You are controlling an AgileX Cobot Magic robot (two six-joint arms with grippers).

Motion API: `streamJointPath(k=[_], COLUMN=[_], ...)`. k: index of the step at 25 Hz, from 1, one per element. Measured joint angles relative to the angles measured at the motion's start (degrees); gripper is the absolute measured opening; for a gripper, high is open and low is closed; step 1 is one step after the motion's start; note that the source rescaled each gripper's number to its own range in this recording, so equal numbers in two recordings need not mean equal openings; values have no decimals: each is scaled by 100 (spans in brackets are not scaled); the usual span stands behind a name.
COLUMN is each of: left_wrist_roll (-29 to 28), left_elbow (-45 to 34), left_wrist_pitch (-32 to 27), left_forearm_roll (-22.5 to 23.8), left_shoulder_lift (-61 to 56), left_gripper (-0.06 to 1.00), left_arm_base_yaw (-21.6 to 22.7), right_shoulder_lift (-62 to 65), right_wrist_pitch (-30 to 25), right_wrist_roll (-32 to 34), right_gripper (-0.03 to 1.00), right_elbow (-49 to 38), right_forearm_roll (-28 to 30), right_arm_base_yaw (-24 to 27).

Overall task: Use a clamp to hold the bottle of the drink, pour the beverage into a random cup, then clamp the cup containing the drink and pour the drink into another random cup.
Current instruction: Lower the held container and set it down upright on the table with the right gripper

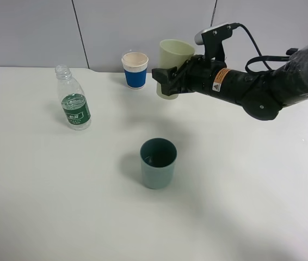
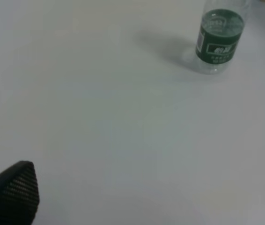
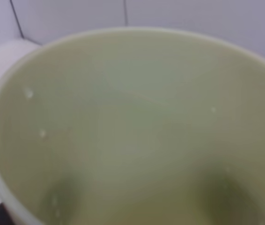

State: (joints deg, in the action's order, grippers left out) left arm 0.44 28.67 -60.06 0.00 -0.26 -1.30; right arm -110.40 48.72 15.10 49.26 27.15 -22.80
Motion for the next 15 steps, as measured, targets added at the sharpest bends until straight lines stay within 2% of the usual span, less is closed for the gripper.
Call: streamJointPath(k=[7,15], left_wrist_roll=[0,0], left_elbow=[0,0], left_wrist_pitch=[0,0], left_forearm_roll=[0,0], left_shoulder_lift=[0,0], left_gripper=[100,100], left_arm_base_yaw=[0,0], right_shoulder_lift=[-641,-1257], right_wrist_pitch=[386,479], right_wrist_roll=[-898,-1204], right_gripper=[0,0], right_elbow=[5,0], right_forearm_roll=[-2,-142], right_arm_base_yaw=[85,126])
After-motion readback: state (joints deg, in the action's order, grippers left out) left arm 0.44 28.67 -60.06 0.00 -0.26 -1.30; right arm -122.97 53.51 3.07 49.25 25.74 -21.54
